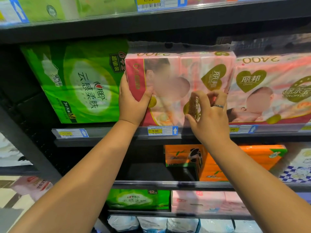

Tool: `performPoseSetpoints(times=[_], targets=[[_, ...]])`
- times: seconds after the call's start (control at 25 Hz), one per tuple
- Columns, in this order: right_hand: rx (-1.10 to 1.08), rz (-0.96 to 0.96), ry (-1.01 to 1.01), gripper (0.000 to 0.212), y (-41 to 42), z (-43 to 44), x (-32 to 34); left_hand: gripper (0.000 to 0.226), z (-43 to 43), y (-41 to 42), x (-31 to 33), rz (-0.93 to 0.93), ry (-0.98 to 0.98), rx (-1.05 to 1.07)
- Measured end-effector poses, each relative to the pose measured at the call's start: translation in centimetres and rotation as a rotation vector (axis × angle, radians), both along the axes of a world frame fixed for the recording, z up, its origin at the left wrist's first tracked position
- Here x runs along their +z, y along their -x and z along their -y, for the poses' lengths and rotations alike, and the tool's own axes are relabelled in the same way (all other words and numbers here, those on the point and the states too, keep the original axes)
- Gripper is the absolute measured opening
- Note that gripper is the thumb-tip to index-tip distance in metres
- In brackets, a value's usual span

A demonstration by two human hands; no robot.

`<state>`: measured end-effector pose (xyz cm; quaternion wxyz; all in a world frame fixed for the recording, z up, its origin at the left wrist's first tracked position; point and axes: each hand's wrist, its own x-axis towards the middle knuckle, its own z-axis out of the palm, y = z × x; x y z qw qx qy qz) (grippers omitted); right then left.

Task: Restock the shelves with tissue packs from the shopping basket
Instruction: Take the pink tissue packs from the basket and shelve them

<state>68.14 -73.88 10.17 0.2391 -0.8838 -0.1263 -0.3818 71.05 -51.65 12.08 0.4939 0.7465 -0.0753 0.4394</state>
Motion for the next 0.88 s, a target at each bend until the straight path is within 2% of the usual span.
performPoseSetpoints(times=[0.2, 0.36, 0.44, 0.56, 0.6, 0.64, 0.76, 0.88], targets=[[-0.007, 0.018, 0.014, 0.063, -0.1, -0.2, -0.5, 0.08, 0.0, 0.1, 0.5, -0.046, 0.052, -0.1], [0.007, 0.003, 0.018, 0.066, 0.1, -0.9, -1.1, 0.055, -1.0, 0.4, 0.5, -0.123, 0.199, -0.248], [0.011, 0.009, 0.005, 0.065, 0.2, -1.4, -1.2, 0.049, -1.7, -0.1, 0.2, -0.151, 0.215, -0.221], [0.015, 0.037, 0.052, 0.063, 0.3, -2.7, -1.5, 0.036, -3.4, -0.6, 0.1, -0.132, 0.169, -0.057], [0.015, 0.057, 0.077, 0.063, 0.3, -3.2, -1.6, 0.031, -4.3, -0.8, 0.0, -0.11, 0.085, 0.03], [0.014, 0.077, 0.096, 0.064, 0.2, -3.7, -1.6, 0.031, -5.1, -0.8, -0.2, -0.098, -0.082, 0.176], [0.014, 0.11, 0.136, 0.079, -0.4, -5.5, -1.6, 0.062, -6.2, -1.1, -0.9, -0.203, -0.645, 0.544], [0.005, 0.094, 0.192, 0.093, -0.9, -6.9, -1.9, 0.071, -7.1, -1.8, -1.3, -0.288, -0.822, 0.622]])
